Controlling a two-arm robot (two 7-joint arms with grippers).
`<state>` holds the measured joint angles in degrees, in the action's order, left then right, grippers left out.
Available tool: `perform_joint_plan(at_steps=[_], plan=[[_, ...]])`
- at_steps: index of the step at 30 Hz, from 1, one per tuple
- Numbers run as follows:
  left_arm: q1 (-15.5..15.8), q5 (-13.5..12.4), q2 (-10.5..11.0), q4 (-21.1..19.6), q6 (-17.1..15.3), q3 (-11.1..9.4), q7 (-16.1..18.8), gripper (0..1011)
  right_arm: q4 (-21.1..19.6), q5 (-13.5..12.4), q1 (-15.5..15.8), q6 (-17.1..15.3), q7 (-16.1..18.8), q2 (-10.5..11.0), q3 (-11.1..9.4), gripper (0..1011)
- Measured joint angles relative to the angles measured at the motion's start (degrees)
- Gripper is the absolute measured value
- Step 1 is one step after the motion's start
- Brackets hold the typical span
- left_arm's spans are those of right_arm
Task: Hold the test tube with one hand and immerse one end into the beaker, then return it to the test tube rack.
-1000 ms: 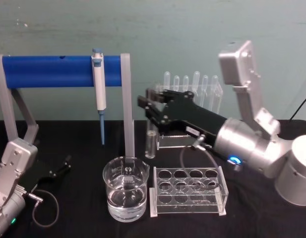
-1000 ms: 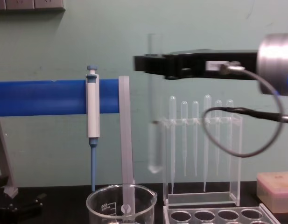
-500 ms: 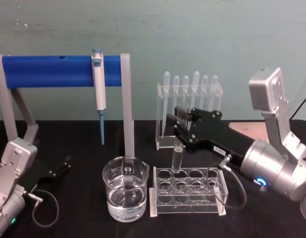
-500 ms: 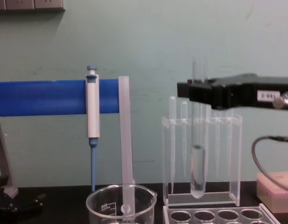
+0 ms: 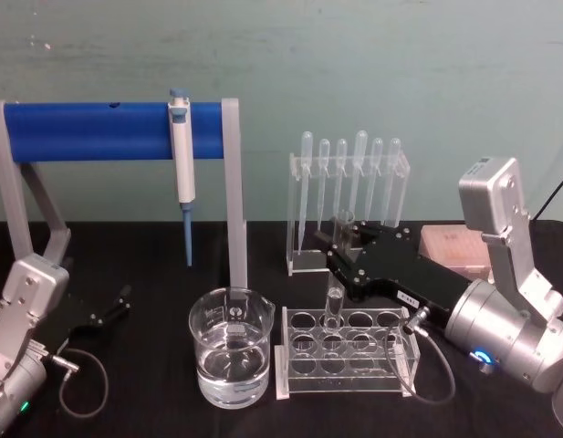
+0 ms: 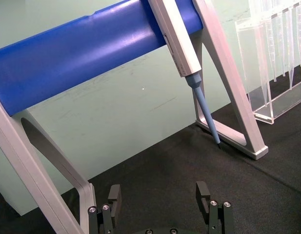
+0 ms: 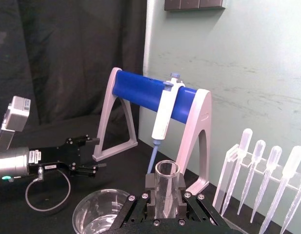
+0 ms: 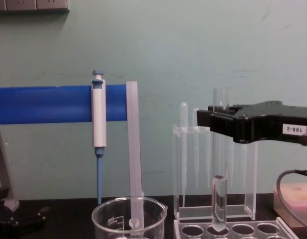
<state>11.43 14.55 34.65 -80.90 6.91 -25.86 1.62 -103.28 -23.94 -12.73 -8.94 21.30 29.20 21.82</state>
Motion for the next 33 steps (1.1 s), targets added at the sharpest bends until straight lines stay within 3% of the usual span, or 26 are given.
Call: perform_joint_plan(at_steps=[33], plan=[[0.00,0.00,0.00,0.00,0.00,0.00,0.00,1000,2.53,1.63,2.44,0.73,0.07,-1.55,-0.72,225]])
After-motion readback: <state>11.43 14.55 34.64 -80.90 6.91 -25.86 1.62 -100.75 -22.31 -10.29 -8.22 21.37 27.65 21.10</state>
